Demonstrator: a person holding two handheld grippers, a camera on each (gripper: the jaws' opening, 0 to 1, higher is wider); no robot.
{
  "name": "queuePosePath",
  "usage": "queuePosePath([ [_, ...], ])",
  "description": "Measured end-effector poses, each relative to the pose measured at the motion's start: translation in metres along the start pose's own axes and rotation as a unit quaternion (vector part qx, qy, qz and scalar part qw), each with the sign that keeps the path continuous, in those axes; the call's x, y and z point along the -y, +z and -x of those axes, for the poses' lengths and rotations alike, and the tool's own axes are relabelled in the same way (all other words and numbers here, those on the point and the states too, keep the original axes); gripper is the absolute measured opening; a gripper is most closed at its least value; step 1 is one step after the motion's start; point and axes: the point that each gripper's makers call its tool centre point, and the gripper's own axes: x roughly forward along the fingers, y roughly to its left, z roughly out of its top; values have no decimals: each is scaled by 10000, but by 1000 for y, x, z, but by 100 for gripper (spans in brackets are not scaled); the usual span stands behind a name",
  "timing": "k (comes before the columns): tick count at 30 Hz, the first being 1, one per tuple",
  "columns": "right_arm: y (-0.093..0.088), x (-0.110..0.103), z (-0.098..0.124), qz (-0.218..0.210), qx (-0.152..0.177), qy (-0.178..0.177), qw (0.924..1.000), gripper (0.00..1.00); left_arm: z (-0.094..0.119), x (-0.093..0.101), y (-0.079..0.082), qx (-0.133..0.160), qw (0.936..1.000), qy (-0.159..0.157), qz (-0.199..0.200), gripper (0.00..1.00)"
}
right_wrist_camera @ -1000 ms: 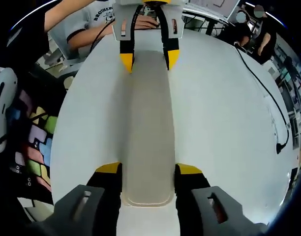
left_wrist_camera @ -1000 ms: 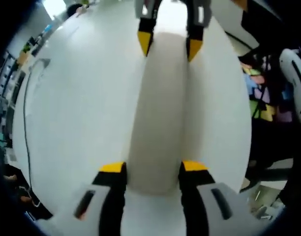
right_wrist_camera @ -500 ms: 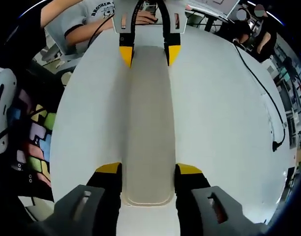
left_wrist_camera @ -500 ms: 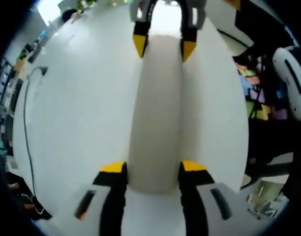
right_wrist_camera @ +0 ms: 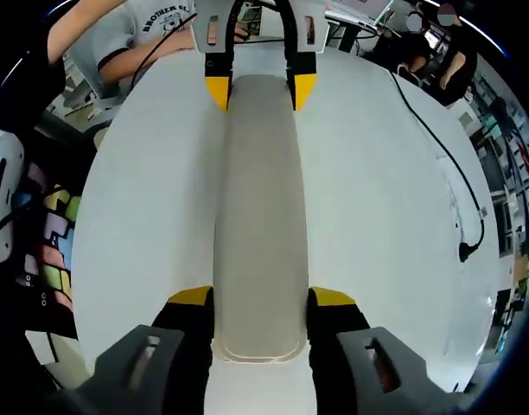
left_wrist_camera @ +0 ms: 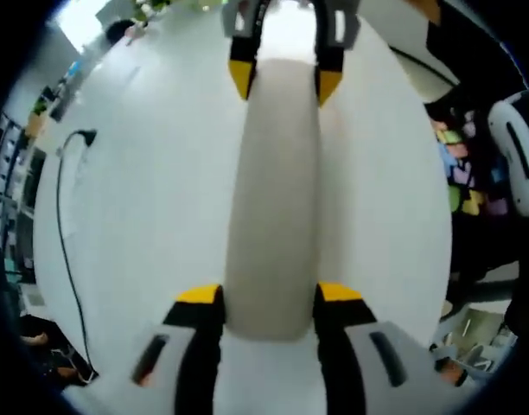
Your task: Arrange the utensils inside the cutlery case until each visible utensil rests in its matching compartment.
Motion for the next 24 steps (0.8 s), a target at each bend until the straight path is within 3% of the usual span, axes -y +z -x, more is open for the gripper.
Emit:
queuePosePath([
  [11,-11,26,-9,-83,-72,-128,9999,43,-12,-30,8,-32,10000,52,2,44],
  [24,-15,31,-19,-117,-152,33,9998,43,-25,-34,6,-63,9998,-199,60,44],
])
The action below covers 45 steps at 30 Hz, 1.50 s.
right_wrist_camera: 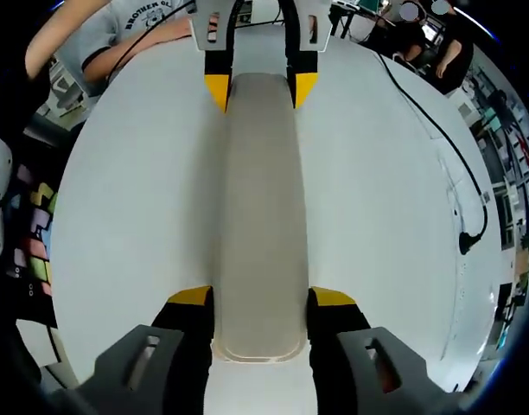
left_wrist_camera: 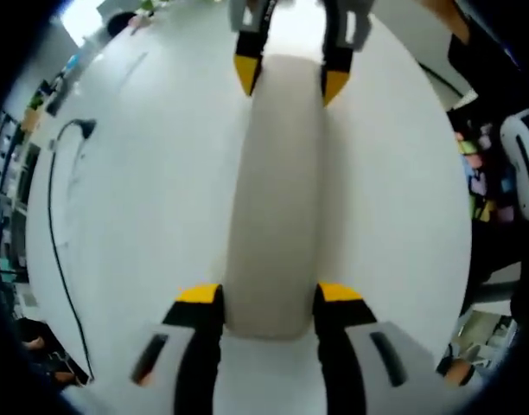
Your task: Arrange the utensils inside the cutlery case until each visible utensil rests in its matching compartment.
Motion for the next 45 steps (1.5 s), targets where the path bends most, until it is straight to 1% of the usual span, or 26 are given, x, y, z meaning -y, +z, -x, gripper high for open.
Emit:
queuePosePath([
  [3,0,-1,0,-62,-31,21,10000,43,-5,-1,-1,-12,10000,-21,-20,44],
  [7,-1,-2,0,-140,-27,61,9999,43,-3,-2,0,62,10000,-45,13,44],
  [14,-1,-1,-1,-255,-13,180,9995,43,-6,-2,0,25,10000,-40,54,45],
  [21,0,-1,-1,-264,-43,176,9995,44,-4,-3,0,165,9998,-40,43,45],
  [25,0,4,0,-266,-58,98,9996,50,-4,-3,0,194,9998,-46,48,45],
  [29,-1,6,0,-295,-38,95,9995,52,-4,-4,0,247,9997,-47,39,45],
  [30,-1,7,0,-352,-49,64,9993,55,-4,-4,0,266,9996,-46,37,45],
  [32,-2,8,-1,-320,-67,54,9995,63,-4,-5,0,302,9995,-53,36,45],
  [35,-1,5,0,-318,-60,105,9994,69,-4,-5,0,326,9994,-53,37,45],
  [39,2,2,11,-232,-20,4,9997,70,-4,-5,0,354,9994,-39,34,45],
  [40,3,1,15,-196,-16,-38,9998,70,-4,-5,0,343,9994,-23,63,45],
  [42,3,-2,28,-73,-31,-173,9998,72,-3,-3,-2,324,9995,-17,-14,45],
  [43,3,-3,33,-127,-29,-245,9996,74,-3,-3,-3,315,9995,16,-49,46],
  [45,6,-10,42,-47,74,-240,9997,76,-1,-7,-4,318,9992,162,-195,49],
])
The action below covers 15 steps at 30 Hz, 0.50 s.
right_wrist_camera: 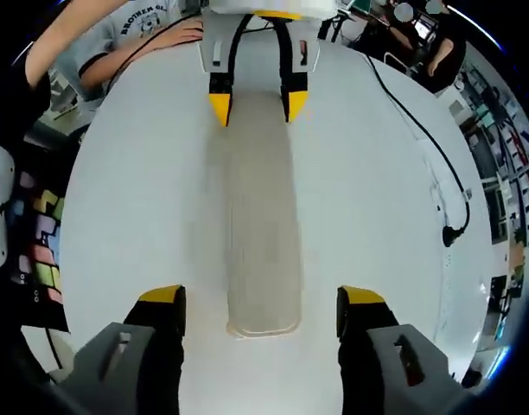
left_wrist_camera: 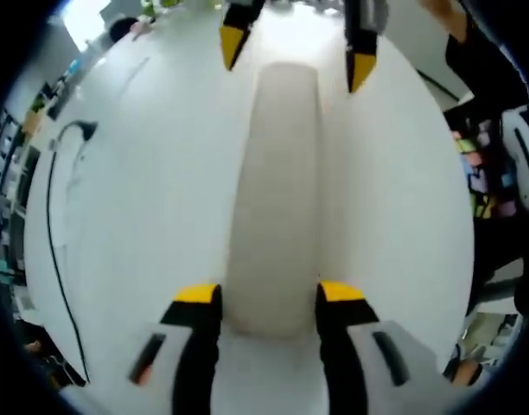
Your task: Arrange the utensils inside the cutlery case until each visible utensil rests in its matching compartment.
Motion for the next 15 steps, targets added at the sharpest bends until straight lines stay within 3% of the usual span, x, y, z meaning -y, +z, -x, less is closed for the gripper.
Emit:
queuePosePath([
  [5,8,-2,22,-41,300,-357,9989,76,8,-3,-15,-125,9997,202,-7,55],
  [9,12,-1,43,-163,890,-588,9942,77,31,-3,-25,-36,9985,545,21,56],
  [13,2,6,53,-666,1249,-951,9854,76,58,4,-13,508,9949,868,81,52],
  [15,2,6,58,-894,1629,-1103,9764,77,68,9,-8,725,9923,1009,-36,50],
])
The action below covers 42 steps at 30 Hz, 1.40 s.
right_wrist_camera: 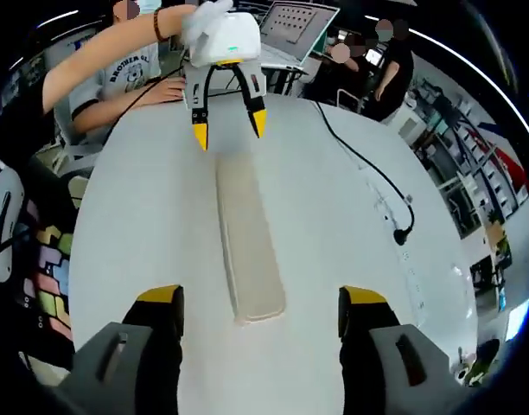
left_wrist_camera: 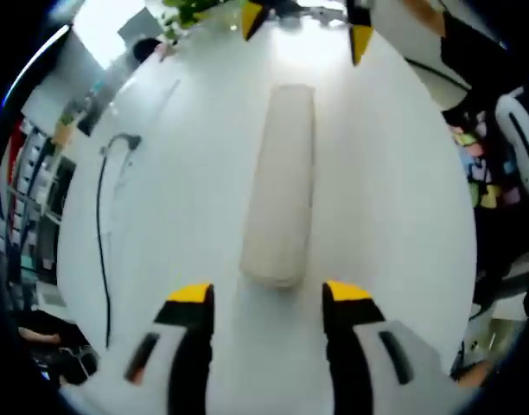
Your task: Arrange the utensils inside the cutlery case until each visible utensil rests in its matching compartment.
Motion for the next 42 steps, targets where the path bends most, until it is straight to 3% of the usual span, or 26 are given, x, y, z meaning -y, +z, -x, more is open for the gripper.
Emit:
queuePosePath([
  [2,-1,1,7,-350,353,-168,9986,77,8,9,4,162,9998,117,55,49],
  [5,-1,7,18,-535,800,-469,9942,77,17,15,14,589,9960,443,501,50],
  [8,-3,14,30,-974,1210,-737,9851,77,23,17,28,1136,9854,678,1068,60],
  [10,-5,20,38,-1156,1445,-977,9779,77,30,22,39,1565,9783,810,1086,65],
  [14,-9,25,56,-1326,1836,-1469,9629,78,46,24,52,2165,9618,1379,955,61],
  [16,-9,20,63,-1505,2141,-1558,9525,80,55,24,55,2441,9490,1613,1174,60],
  [20,-12,7,75,-1737,2679,-1762,9311,83,75,28,62,3178,9153,1862,1628,60],
  [24,-27,-9,78,-1890,2817,-1951,9203,84,92,32,57,3708,8810,2168,1984,61],
  [26,-35,-6,84,-1930,2853,-2021,9168,84,100,34,53,3746,8705,2598,1858,64],
  [28,-41,-8,88,-2076,2964,-2124,9077,84,102,42,48,3740,8655,2755,1876,64],
  [30,-48,-11,92,-2213,3050,-2128,9015,84,109,45,46,3944,8471,2911,2052,64],
  [31,-52,-11,95,-2312,3093,-2136,8973,84,113,46,45,4097,8358,2929,2186,64],
  [32,-56,-12,99,-2390,3150,-2180,8923,84,118,47,42,4260,8207,2922,2442,64],
  [35,-65,-12,105,-2471,3184,-2288,8861,85,130,43,30,4376,7934,3145,2830,78],
  [36,-67,-13,107,-2531,3219,-2311,8826,85,136,42,27,4393,7879,3286,2799,81],
  [37,-69,-15,107,-2604,3241,-2305,8798,85,138,43,26,4323,7903,3348,2765,81],
  [40,-75,-24,109,-2697,3240,-2319,8767,86,146,50,27,4331,7891,3448,2661,82],
  [42,-78,-24,117,-2736,3335,-2445,8684,87,148,56,28,4337,7896,3402,2697,84],
])
